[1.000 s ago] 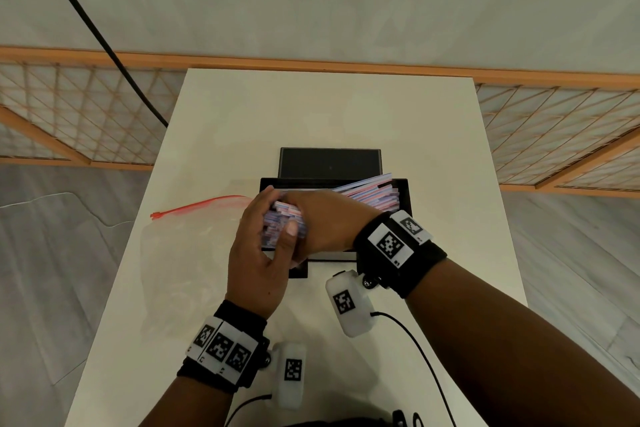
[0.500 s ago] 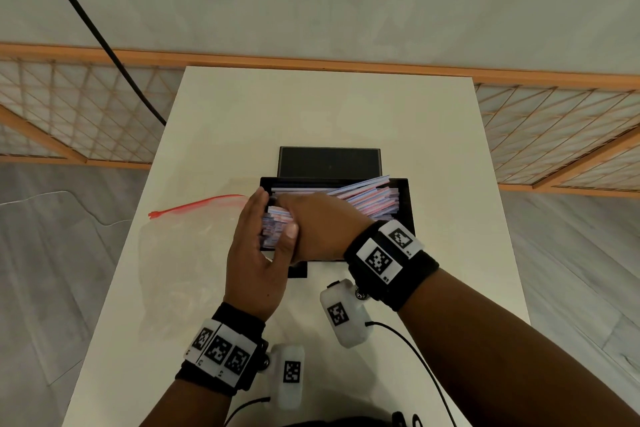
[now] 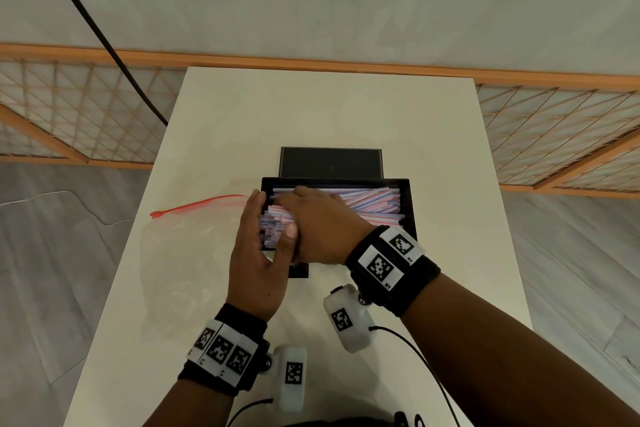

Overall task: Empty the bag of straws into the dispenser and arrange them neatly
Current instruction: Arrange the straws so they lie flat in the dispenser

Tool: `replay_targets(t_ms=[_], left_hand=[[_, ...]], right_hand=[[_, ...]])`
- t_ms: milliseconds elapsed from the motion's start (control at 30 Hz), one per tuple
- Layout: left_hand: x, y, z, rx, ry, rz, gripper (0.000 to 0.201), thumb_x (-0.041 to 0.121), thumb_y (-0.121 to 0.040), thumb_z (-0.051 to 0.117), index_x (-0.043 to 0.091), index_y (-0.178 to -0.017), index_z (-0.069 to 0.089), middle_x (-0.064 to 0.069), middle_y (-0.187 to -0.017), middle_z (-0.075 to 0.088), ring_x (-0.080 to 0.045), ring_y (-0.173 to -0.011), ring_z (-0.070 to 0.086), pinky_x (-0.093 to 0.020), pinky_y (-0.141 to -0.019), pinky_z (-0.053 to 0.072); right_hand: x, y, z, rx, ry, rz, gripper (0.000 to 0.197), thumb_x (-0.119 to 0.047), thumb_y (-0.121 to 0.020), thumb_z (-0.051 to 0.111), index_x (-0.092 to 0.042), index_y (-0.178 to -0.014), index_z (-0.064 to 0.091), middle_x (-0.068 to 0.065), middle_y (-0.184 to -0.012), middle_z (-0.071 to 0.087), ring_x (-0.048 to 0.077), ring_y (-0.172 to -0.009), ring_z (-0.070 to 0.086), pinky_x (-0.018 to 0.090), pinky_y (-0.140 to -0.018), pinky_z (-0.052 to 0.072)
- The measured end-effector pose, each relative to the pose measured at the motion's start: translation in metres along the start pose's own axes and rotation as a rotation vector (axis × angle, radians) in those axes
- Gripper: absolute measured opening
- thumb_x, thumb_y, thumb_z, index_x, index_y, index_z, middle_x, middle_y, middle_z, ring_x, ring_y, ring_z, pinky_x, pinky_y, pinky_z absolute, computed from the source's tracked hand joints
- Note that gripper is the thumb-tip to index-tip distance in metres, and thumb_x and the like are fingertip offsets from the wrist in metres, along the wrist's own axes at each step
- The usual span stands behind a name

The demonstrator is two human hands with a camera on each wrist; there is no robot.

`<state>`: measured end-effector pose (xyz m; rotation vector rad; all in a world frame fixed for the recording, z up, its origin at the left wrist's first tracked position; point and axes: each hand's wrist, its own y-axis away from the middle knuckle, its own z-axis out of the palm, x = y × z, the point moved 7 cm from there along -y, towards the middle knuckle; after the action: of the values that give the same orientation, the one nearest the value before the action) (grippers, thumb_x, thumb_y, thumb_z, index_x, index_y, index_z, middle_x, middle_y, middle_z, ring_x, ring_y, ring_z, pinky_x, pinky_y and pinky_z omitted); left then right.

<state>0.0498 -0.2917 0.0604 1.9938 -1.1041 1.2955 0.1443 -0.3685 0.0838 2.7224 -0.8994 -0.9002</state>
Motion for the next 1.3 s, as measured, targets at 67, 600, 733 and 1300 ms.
replay_targets(t_ms=[67, 600, 733, 1300], left_hand=[[-0.001, 0.000, 0.000, -0.004, 0.003, -0.003, 0.080, 0.057, -0.088, 0.050, 0.019, -0.155, 0.029, 0.007, -0.156, 0.039, -0.004, -0.138, 0.044, -0.002, -0.104, 0.035], [0.017, 0.003, 0.004, 0.017, -0.121, 0.115, 0.063, 0.056, -0.095, 0.042, 0.030, -0.151, 0.032, 0.006, -0.158, 0.037, -0.012, -0.139, 0.043, -0.057, -0.111, 0.040], [0.020, 0.001, 0.005, 0.004, -0.114, 0.101, 0.061, 0.053, -0.095, 0.043, 0.031, -0.150, 0.034, 0.006, -0.155, 0.043, -0.011, -0.137, 0.045, -0.059, -0.110, 0.039], [0.017, -0.002, 0.006, -0.001, -0.079, 0.093, 0.059, 0.054, -0.097, 0.035, 0.028, -0.149, 0.041, 0.031, -0.150, 0.036, 0.013, -0.137, 0.036, -0.055, -0.116, 0.033]], right_hand=[[0.001, 0.003, -0.002, 0.039, 0.025, 0.012, 0.081, -0.054, -0.076, 0.079, -0.025, -0.145, 0.049, 0.004, -0.134, 0.051, 0.027, -0.125, 0.050, 0.050, -0.108, 0.041], [0.017, 0.016, -0.001, 0.120, -0.135, 0.006, 0.056, -0.043, -0.075, 0.085, -0.017, -0.120, 0.064, 0.004, -0.114, 0.066, 0.022, -0.101, 0.063, 0.044, -0.091, 0.056], [0.013, 0.011, 0.002, 0.092, -0.153, -0.037, 0.040, -0.036, -0.076, 0.086, -0.016, -0.106, 0.070, 0.002, -0.101, 0.073, 0.022, -0.089, 0.069, 0.044, -0.083, 0.059], [0.008, -0.001, -0.001, -0.059, -0.146, -0.026, 0.051, -0.034, -0.074, 0.086, -0.024, -0.119, 0.065, -0.002, -0.103, 0.075, 0.018, -0.086, 0.069, 0.036, -0.084, 0.058]])
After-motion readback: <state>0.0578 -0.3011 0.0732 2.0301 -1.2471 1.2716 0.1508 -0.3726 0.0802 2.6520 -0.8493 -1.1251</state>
